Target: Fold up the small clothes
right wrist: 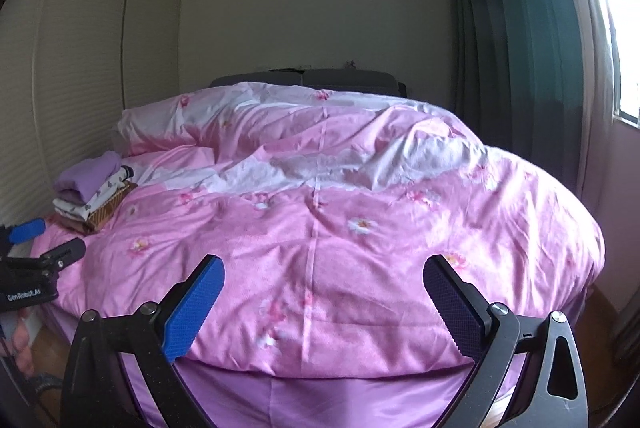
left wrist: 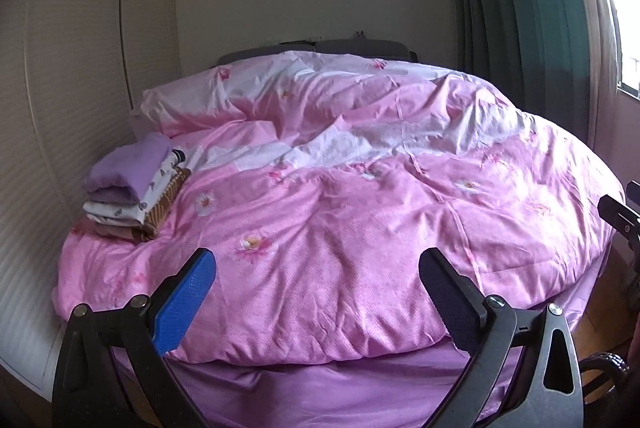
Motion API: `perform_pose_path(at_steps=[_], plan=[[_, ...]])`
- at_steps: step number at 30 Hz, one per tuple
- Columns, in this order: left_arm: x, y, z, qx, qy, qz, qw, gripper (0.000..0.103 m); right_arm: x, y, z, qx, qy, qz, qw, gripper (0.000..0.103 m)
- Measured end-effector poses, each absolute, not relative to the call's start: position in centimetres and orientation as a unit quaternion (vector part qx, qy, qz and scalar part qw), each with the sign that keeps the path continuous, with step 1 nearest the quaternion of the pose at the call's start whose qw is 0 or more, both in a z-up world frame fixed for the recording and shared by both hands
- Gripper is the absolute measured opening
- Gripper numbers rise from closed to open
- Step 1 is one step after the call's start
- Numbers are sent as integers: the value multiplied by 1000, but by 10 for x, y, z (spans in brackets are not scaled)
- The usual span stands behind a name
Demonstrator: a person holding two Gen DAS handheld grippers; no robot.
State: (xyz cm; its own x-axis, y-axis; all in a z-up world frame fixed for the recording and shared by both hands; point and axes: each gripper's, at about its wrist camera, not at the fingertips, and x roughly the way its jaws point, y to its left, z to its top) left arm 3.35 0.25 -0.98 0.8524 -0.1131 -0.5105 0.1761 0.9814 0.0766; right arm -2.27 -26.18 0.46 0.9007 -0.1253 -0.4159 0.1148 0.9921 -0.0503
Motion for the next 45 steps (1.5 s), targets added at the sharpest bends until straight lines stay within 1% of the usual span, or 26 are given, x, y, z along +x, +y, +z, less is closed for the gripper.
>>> perform_pose_path(at_steps=[12, 45], plan=[[26, 9, 5, 49, 251, -81, 963, 103, -33, -249, 17, -2, 216, -37, 976, 101], [25, 9, 6, 49, 252, -80, 963, 103, -32, -249, 21, 1, 217, -39, 975, 101]])
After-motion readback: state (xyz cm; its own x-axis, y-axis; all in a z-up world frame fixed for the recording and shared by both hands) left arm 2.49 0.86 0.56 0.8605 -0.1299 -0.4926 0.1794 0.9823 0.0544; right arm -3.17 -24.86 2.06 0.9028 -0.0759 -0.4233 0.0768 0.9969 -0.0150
